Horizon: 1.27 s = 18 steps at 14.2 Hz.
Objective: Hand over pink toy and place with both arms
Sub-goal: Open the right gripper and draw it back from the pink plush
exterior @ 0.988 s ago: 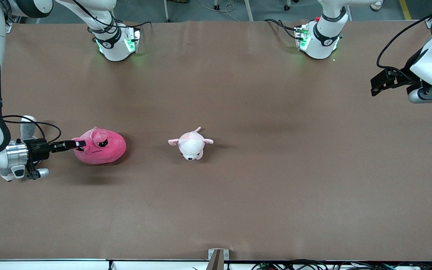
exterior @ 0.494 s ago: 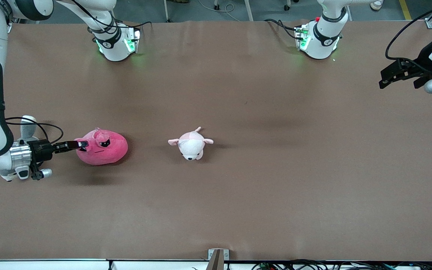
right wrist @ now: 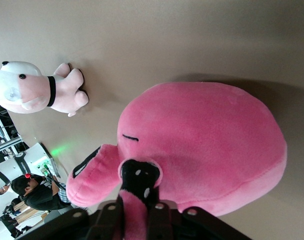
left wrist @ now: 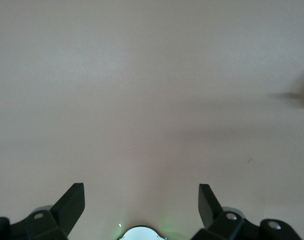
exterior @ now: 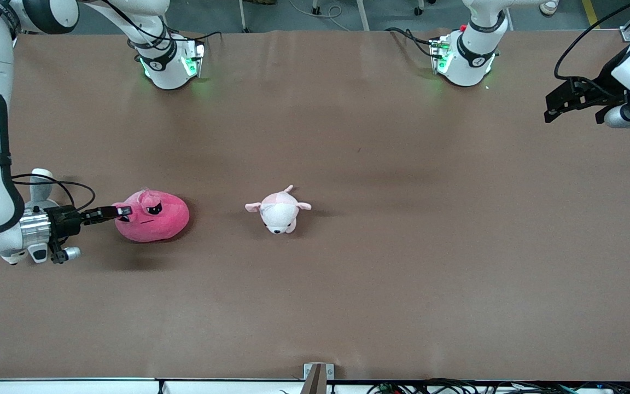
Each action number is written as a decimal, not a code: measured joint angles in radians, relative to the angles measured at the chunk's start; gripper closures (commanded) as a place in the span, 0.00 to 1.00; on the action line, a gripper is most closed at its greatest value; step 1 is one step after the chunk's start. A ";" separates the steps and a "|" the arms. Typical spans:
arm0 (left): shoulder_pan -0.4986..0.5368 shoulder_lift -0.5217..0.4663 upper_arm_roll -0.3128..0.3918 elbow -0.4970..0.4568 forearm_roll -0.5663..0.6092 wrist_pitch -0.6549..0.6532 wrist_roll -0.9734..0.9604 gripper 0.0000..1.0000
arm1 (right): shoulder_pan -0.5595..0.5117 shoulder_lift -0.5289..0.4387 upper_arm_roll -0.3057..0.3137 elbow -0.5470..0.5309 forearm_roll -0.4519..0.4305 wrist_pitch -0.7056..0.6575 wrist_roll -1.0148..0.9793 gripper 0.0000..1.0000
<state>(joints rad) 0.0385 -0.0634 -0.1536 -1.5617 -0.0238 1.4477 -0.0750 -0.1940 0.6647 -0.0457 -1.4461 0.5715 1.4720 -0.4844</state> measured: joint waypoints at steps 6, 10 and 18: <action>0.000 0.000 -0.007 -0.011 0.000 0.003 -0.005 0.00 | -0.001 0.000 -0.002 0.027 0.000 -0.001 0.001 0.00; 0.000 0.000 -0.020 -0.013 0.000 0.017 -0.015 0.00 | -0.001 -0.016 -0.005 0.095 -0.006 -0.009 0.038 0.00; 0.002 -0.013 -0.021 -0.037 0.019 0.019 -0.094 0.00 | 0.009 -0.228 0.001 0.190 -0.215 -0.081 0.200 0.00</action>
<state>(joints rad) 0.0408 -0.0767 -0.1746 -1.5991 -0.0046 1.4669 -0.1691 -0.1853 0.4364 -0.0448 -1.2563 0.3561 1.3909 -0.2849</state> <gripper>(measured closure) 0.000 0.000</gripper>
